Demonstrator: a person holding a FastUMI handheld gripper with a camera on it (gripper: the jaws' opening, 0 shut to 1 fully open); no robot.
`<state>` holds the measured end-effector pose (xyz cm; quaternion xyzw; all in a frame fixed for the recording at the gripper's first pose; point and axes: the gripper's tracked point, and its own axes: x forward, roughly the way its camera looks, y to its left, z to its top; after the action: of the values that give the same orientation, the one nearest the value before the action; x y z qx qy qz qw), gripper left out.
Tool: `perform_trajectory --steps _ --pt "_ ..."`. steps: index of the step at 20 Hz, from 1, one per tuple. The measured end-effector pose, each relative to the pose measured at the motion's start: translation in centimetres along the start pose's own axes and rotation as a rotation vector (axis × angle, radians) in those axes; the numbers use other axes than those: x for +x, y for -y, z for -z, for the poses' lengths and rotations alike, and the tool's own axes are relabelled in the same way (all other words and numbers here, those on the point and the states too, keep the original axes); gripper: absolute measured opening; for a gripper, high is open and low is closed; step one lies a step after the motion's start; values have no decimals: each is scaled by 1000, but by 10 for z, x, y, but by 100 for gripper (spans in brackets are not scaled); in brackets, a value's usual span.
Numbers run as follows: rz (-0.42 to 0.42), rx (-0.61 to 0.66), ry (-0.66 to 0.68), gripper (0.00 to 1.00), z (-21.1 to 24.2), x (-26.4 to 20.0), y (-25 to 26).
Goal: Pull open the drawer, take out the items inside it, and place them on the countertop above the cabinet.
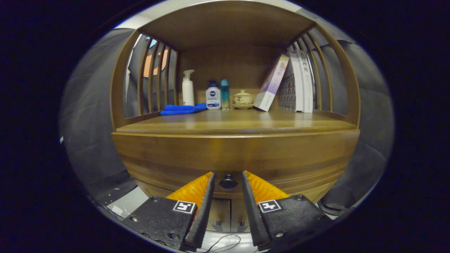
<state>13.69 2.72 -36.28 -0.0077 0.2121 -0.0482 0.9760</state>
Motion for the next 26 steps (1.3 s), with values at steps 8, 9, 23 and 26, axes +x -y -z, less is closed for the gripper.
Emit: perform_trajectory --steps 8,9,23,26 --pt "34 23 56 30 1 4 -4" --pt "29 54 50 28 3 3 -5" --pt "31 68 8 20 9 -13 -2" --pt "31 45 14 20 13 -22 0"
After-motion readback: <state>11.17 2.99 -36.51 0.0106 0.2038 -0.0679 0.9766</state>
